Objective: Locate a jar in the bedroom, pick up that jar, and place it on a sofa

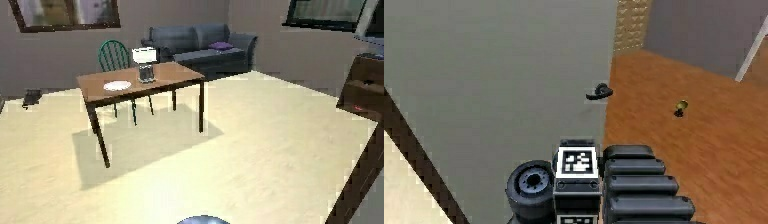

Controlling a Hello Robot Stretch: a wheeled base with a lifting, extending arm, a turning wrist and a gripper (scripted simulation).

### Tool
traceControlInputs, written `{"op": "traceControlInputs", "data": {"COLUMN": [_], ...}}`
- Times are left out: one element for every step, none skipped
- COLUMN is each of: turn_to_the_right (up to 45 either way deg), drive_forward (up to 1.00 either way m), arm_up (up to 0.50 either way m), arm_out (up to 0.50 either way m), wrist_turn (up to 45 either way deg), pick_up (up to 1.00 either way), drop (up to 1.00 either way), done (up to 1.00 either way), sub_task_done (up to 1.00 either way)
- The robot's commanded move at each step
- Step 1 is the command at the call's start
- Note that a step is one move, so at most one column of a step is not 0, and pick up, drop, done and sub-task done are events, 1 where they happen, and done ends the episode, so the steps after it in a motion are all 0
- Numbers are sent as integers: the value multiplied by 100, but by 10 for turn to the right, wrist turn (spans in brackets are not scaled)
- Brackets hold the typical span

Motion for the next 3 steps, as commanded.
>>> {"op": "traceControlInputs", "data": {"turn_to_the_right": [0, 420, 0], "drive_forward": [95, 0, 100], "arm_up": [0, 0, 0], "arm_out": [0, 0, 0], "wrist_turn": [0, 0, 0], "pick_up": [0, 0, 0], "drop": [0, 0, 0], "done": [0, 0, 0], "sub_task_done": [0, 0, 0]}}
